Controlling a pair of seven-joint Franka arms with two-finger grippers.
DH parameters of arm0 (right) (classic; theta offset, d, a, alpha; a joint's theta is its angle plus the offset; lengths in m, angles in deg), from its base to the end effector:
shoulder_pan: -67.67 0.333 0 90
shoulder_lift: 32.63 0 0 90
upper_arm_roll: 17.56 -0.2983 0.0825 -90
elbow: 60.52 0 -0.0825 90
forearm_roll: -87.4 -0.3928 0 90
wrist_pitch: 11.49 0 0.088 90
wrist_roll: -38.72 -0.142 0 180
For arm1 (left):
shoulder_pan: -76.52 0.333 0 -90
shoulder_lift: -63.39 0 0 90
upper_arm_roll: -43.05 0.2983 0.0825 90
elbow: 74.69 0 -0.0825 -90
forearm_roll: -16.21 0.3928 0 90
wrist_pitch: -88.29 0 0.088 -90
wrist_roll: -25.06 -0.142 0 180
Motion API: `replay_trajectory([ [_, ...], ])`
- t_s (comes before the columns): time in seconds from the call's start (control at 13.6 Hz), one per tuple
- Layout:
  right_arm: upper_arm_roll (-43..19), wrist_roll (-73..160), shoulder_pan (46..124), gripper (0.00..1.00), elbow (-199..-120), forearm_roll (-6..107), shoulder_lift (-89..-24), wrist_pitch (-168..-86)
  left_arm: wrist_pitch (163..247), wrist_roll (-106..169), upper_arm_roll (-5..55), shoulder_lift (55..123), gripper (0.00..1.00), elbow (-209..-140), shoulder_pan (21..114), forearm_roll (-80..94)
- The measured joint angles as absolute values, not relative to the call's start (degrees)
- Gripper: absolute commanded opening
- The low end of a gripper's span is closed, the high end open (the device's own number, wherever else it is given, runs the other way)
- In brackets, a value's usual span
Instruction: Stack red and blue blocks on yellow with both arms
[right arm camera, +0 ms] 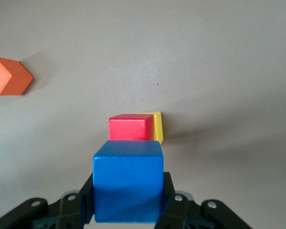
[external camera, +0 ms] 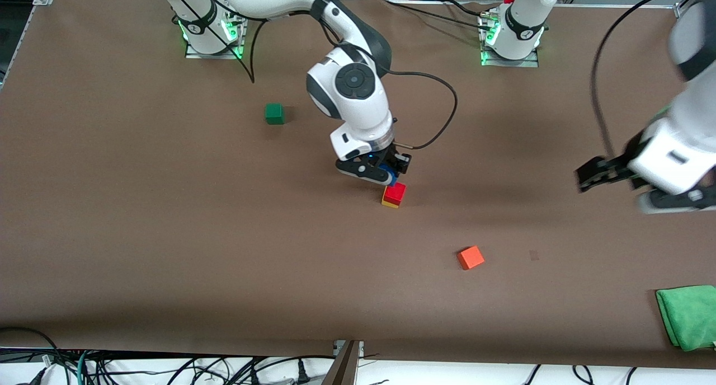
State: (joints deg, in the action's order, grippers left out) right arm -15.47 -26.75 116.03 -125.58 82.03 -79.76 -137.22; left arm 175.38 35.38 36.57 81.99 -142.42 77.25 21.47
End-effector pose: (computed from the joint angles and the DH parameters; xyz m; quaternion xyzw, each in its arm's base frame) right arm 0.5349 0.5794 0.2864 -0.9760 0.1806 -0.0427 0.1137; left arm 0.6486 -0.0399 0.5573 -0.9985 -0.0456 -0.0113 0.0265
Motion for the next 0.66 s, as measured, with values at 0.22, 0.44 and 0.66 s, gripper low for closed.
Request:
replay_trajectory([
  [0.22, -15.1, -26.8, 116.0, 0.17, -124.4, 83.3, -81.3, -139.2, 173.7, 33.3, 40.4, 80.3, 1.00, -143.9, 78.5, 16.8],
  [0.44, -15.1, -26.8, 116.2, 0.18, -124.2, 85.5, -82.6, -141.2, 173.5, 33.1, 40.4, 79.0, 1.00, -147.4, 78.7, 16.4],
  [0.66, -15.1, -26.8, 116.7, 0.25, -124.2, 86.0, -83.7, -142.8, 171.9, 33.1, 40.3, 78.1, 1.00, -148.9, 78.6, 16.4],
])
